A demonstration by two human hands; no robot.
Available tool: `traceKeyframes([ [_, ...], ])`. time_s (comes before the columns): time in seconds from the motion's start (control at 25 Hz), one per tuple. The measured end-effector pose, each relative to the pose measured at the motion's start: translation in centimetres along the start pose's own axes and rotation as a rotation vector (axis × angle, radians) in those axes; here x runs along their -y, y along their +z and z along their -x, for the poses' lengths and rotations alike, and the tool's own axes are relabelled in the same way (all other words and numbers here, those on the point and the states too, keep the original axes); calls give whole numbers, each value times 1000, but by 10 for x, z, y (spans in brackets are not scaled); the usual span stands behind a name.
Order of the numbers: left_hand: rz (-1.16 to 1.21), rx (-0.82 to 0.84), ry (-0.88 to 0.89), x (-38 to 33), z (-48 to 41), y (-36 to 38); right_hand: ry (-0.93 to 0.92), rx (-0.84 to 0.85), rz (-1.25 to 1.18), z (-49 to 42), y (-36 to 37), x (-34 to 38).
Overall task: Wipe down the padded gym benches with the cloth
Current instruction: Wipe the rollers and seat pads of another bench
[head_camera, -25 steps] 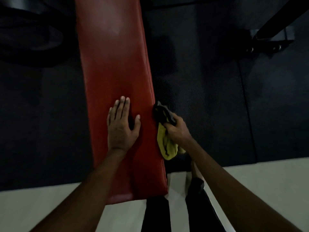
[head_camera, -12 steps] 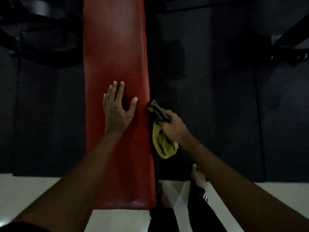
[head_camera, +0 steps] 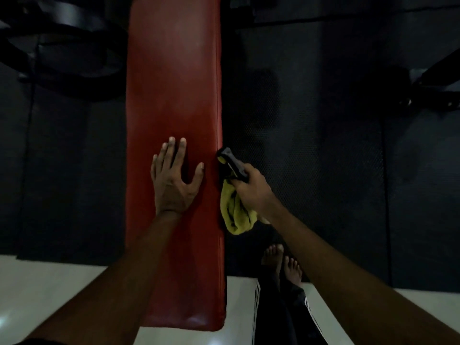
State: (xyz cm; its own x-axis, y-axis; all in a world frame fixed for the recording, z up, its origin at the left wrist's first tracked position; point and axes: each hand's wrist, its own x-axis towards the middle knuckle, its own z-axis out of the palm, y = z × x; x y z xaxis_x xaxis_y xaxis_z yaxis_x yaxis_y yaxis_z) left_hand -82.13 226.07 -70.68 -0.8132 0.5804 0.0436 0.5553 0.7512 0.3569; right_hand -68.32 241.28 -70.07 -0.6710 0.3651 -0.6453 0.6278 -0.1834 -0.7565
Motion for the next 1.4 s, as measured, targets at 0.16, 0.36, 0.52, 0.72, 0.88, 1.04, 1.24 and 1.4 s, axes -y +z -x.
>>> traceKeyframes([
  [0.16,-11,22,-10,-1,0,-2,-70,-69,-22,-25,-7,25],
  [0.36,-33,62,-72,-8,-2,-9,-116,-112,32,-66,-20,62],
  [0.52,-39,77,-74,-15,-37,-12,-124,3,50,-55,-27,40],
  [0.72,32,64,-14,-18,-67,-4,-171,-170,30,-95,-23,67],
  [0.88,27,45,-54,-17,-65,0,-222,-211,64,-107,-23,85],
  [1.04,-24,67,-55,-19,-69,-1,-60,-128,36,-87,-23,74],
  [1.24,13,99,-105,-26,-72,-7,-102,-270,33,-130,-29,113],
  [1.4,44,99,-148,-28,-121,-9,-86,-272,47,-157,-40,124],
])
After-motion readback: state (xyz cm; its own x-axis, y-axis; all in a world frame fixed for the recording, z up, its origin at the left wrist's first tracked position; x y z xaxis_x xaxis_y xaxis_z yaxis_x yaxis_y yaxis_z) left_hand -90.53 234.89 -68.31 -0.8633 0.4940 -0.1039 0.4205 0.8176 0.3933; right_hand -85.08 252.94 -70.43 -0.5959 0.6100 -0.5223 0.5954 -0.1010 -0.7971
